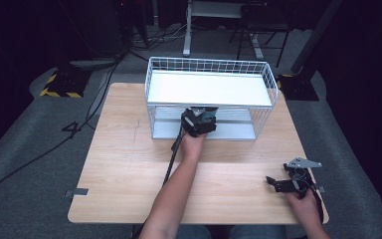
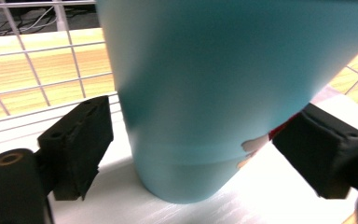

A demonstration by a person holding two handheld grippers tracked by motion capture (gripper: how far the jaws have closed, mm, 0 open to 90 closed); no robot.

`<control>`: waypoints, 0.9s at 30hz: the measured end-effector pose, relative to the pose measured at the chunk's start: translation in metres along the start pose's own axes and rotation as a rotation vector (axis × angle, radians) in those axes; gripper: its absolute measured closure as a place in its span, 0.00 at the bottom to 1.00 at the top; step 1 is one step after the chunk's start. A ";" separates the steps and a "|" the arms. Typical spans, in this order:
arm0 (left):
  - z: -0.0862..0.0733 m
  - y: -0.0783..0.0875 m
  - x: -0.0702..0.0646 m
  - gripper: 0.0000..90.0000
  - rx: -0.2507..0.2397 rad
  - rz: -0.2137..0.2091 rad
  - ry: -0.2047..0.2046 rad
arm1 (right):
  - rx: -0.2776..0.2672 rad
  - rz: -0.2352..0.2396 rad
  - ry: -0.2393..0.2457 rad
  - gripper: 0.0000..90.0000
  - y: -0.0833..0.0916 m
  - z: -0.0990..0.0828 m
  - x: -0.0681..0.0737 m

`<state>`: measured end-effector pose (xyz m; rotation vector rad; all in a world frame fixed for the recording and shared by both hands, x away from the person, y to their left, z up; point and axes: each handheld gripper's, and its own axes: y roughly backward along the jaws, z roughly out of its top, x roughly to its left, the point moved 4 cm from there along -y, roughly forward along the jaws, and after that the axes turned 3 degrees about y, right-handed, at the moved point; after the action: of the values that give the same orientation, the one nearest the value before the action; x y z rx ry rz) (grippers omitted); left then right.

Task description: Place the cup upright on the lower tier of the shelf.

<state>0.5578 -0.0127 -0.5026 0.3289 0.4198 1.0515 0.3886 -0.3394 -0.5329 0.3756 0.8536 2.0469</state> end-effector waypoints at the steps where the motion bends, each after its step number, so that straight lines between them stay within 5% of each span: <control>1: 0.000 0.001 0.000 0.10 -0.007 -0.002 0.008 | 0.000 0.000 0.000 0.06 0.000 0.000 0.000; 5: -0.002 0.009 0.005 0.06 -0.008 0.017 -0.009 | 0.000 0.000 0.000 0.06 0.000 0.000 0.000; 7: -0.003 0.014 0.004 0.05 -0.012 0.021 0.015 | 0.000 0.000 0.000 0.06 0.000 0.000 0.000; 10: -0.006 0.026 0.004 0.04 -0.017 -0.062 -0.020 | 0.000 0.000 0.001 0.06 0.000 0.000 0.000; 12: -0.007 0.031 0.002 0.04 -0.028 -0.048 0.004 | 0.000 0.001 0.000 0.06 0.000 0.000 0.000; 27: -0.014 0.092 0.005 0.05 -0.015 -0.066 -0.069 | 0.001 0.003 -0.004 0.06 0.000 0.000 0.000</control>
<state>0.4827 0.0350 -0.4738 0.3344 0.3583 0.9754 0.3887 -0.3387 -0.5329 0.3816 0.8520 2.0480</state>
